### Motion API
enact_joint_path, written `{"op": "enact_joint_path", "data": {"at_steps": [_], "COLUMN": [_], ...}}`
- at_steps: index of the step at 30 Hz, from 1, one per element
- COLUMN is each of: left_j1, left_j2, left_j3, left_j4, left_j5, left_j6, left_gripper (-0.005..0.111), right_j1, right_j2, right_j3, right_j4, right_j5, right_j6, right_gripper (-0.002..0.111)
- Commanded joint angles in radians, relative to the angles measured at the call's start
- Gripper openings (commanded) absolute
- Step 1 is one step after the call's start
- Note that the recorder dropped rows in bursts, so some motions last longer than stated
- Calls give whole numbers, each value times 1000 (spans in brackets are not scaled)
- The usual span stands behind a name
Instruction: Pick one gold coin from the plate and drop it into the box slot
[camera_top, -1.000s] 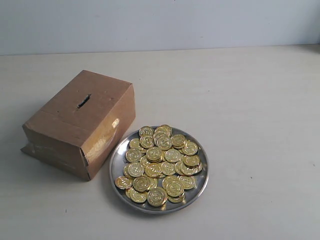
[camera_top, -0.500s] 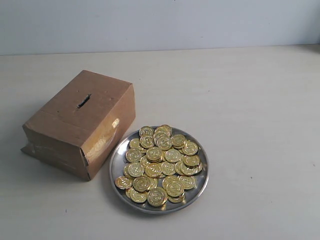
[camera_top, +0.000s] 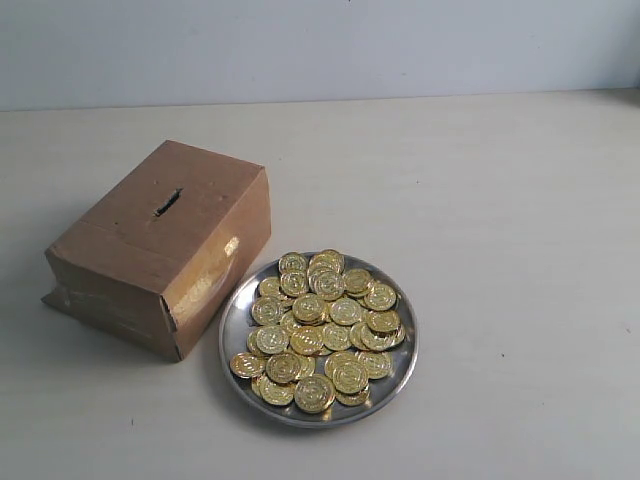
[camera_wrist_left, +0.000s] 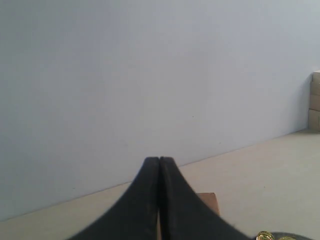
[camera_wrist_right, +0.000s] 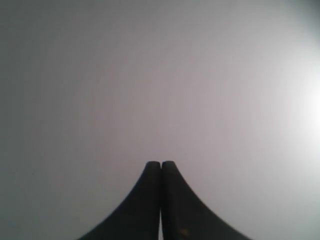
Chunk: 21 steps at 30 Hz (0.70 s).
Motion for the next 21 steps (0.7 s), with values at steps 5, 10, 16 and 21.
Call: {"op": "enact_joint_path", "data": {"at_steps": [5,10,16,21], "left_j1": [2,2,2,2], "left_j2": [-18,-28,-28,-28], "left_j3": [24,88,106,146], "left_j4": [-2,4,195,339], "left_j5": [-5,-7,-83,-356], "left_j6": [-3,-3,-3,-3], "left_gripper": [0,0,0,0], "right_j1": [-5,-5,-5,-5], "right_j2": [-4,-6,-34,-67], "right_j3": [7,7,29,133], "right_j4": [-1,-1,-12,-125], "right_j5": [23,33,40,42], "right_j6": [-2,-2,-2,-2], "right_gripper": [0,0,0,0]}}
